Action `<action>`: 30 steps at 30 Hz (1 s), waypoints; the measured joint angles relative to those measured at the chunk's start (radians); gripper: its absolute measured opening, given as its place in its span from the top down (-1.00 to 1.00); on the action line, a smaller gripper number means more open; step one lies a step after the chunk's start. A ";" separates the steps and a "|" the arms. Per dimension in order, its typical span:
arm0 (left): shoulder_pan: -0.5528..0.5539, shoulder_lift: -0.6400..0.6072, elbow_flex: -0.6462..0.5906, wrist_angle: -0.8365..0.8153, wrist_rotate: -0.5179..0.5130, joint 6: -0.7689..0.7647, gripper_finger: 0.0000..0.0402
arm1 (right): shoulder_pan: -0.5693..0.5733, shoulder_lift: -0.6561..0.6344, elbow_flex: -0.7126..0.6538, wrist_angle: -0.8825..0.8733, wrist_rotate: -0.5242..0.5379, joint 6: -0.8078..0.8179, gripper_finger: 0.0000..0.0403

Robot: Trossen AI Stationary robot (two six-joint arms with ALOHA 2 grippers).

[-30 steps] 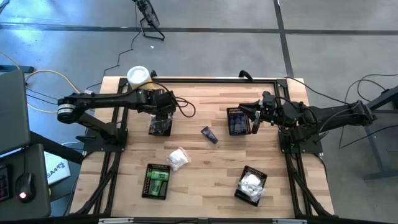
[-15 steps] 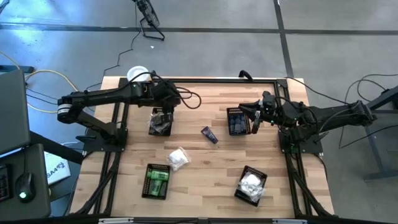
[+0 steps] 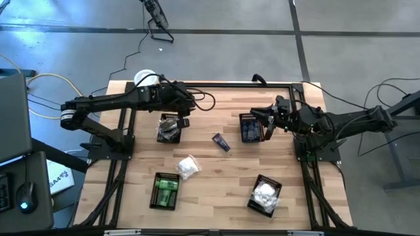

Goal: Pick & Place Travel size toiletries
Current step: Put the white cotton pack into the bottom right black basket

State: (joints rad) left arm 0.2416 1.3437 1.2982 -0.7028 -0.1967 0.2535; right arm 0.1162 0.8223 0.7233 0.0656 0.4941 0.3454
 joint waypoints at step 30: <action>-0.174 0.016 -0.011 -0.152 0.324 -0.109 0.83 | -0.001 0.085 0.022 0.028 -0.053 -0.010 0.79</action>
State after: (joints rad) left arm 0.0676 1.3594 1.2873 -0.8552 0.1272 0.1445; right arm 0.1150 0.9077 0.7452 0.0933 0.4406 0.3359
